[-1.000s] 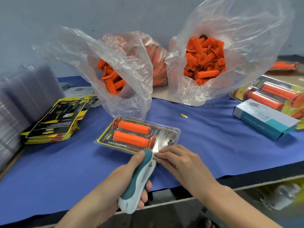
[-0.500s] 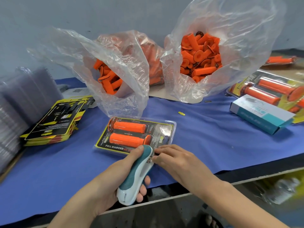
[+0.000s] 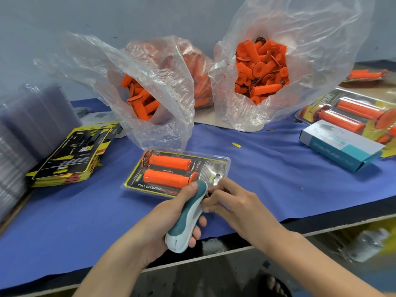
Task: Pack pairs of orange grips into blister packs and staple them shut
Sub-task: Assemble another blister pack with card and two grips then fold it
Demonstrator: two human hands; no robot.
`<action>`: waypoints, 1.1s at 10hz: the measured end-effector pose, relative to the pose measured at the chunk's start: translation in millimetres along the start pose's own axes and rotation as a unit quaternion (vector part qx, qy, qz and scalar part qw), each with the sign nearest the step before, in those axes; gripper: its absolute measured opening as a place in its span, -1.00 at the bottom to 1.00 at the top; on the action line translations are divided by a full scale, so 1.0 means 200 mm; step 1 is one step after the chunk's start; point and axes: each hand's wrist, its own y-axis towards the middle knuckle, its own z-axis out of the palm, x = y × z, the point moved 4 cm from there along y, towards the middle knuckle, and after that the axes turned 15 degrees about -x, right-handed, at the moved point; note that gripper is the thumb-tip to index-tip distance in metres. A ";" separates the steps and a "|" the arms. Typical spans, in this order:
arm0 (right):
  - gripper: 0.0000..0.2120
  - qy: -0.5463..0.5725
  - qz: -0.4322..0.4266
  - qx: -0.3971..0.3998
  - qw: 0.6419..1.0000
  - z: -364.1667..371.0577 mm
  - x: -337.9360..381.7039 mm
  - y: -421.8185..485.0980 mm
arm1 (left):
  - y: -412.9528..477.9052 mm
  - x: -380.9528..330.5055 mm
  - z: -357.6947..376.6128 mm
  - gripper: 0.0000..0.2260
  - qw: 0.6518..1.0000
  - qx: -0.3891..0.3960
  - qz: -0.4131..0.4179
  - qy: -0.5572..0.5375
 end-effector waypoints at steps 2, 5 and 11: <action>-0.73 0.102 0.138 -0.105 0.980 0.00 -0.04 -0.04 | -0.01 0.00 0.03 -0.50 1.000 -0.030 0.005 -0.010; -0.56 0.455 0.583 0.019 0.673 0.16 0.01 0.00 | 0.00 -0.01 0.06 -0.44 0.999 -0.045 0.025 -0.002; -0.64 0.475 0.612 -0.003 0.632 0.17 -0.01 0.02 | 0.02 -0.02 0.07 -0.45 0.999 -0.037 0.016 -0.012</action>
